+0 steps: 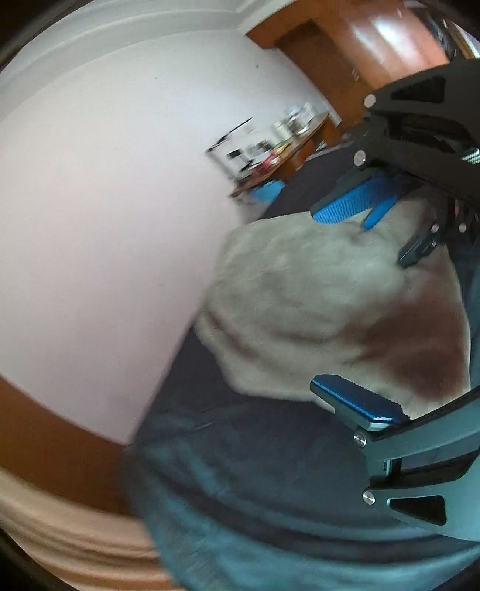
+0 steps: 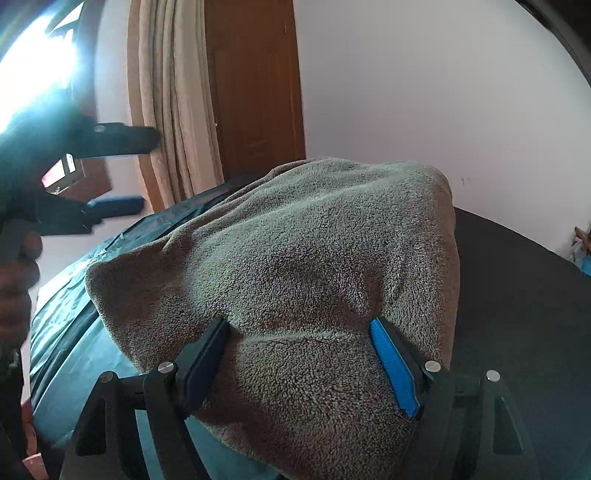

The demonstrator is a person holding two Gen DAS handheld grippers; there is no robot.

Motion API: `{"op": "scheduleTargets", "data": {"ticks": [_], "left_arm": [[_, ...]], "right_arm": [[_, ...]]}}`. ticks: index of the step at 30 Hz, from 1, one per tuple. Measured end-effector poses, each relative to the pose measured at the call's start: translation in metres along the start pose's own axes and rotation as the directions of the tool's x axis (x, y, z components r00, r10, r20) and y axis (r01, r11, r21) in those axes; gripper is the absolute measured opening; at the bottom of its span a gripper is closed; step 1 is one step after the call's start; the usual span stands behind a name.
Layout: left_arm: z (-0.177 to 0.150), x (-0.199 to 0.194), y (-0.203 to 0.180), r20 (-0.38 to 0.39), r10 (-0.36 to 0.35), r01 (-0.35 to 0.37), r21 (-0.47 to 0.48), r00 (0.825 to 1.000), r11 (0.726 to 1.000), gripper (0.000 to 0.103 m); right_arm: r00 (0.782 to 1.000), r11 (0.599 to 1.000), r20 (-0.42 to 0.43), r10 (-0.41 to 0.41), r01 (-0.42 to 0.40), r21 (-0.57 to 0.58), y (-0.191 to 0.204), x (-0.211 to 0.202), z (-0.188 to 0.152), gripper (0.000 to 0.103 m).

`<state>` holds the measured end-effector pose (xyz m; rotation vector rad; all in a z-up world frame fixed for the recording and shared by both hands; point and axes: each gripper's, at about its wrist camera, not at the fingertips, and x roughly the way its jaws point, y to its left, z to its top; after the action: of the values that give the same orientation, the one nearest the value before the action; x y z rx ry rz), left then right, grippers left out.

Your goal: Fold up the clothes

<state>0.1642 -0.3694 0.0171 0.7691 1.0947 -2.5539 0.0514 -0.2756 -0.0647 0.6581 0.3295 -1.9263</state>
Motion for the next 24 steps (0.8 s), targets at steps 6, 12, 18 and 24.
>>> {"op": "scheduleTargets", "data": {"ticks": [6,12,18,24], "left_arm": [[-0.021,0.034,0.043,-0.092,0.142,-0.152,-0.103,0.986,0.983,0.087],[-0.026,0.033,0.05,-0.106,0.124,-0.136,-0.115,0.987,0.984,0.089],[-0.014,0.021,0.044,-0.131,0.114,-0.129,-0.11,0.985,0.985,0.089],[0.034,0.007,0.035,-0.121,0.079,-0.086,-0.059,0.99,0.995,0.089]], "right_arm": [[1.0,1.0,0.002,0.013,-0.013,0.004,-0.002,0.0,-0.001,0.08],[1.0,1.0,0.001,0.013,-0.013,-0.003,-0.001,-0.001,0.0,0.081],[1.0,1.0,0.003,0.017,-0.017,0.001,-0.003,-0.004,-0.001,0.081],[1.0,1.0,0.006,0.022,-0.022,0.005,-0.002,-0.005,-0.003,0.082]]}}
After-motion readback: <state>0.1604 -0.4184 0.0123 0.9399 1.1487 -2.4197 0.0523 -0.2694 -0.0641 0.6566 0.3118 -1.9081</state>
